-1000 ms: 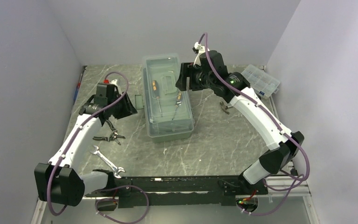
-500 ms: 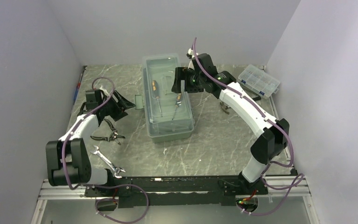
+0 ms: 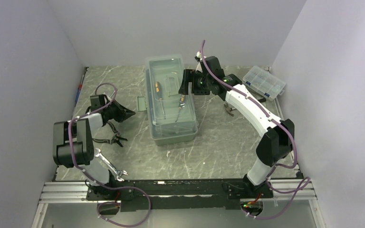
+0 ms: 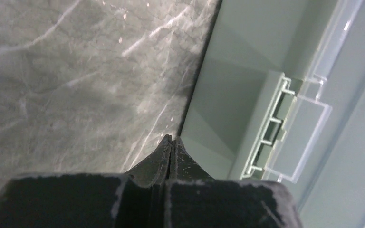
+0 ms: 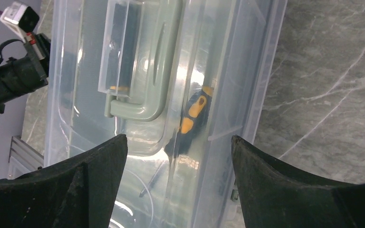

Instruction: Pack the tool kit

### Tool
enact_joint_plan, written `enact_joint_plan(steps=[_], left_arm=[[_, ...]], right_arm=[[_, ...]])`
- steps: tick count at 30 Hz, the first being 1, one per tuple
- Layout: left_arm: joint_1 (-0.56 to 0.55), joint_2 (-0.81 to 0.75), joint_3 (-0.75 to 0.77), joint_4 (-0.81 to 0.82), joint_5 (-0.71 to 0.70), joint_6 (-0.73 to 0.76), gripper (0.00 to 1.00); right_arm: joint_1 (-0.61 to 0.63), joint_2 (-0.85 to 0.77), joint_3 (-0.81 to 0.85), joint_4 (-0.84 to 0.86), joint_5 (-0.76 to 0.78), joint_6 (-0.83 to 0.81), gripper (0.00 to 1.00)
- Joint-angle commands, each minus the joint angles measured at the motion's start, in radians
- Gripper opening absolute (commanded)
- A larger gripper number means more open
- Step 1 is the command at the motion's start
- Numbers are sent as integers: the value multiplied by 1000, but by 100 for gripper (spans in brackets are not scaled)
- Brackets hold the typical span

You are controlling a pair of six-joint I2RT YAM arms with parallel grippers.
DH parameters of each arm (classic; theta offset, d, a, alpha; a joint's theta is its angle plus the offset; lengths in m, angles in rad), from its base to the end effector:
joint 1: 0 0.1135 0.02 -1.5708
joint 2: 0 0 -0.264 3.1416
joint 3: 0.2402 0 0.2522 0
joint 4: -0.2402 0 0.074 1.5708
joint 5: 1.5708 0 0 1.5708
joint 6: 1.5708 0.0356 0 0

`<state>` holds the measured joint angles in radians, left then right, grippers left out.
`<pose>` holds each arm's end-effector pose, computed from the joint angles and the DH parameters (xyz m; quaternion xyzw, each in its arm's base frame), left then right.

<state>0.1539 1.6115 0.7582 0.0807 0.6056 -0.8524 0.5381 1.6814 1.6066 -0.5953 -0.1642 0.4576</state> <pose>0.3104 0.0276 0.1601 -0.3226 0.8264 -0.3851 0.2545 0.3263 0.2015 0.3496 -0.0718 0.8951 0.2720 0.3459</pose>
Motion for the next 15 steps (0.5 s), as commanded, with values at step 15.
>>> enact_joint_plan(steps=[15], left_arm=[[-131, 188, 269, 54, 23, -9, 0]], right_arm=[[-17, 26, -32, 95, -93, 25, 81]])
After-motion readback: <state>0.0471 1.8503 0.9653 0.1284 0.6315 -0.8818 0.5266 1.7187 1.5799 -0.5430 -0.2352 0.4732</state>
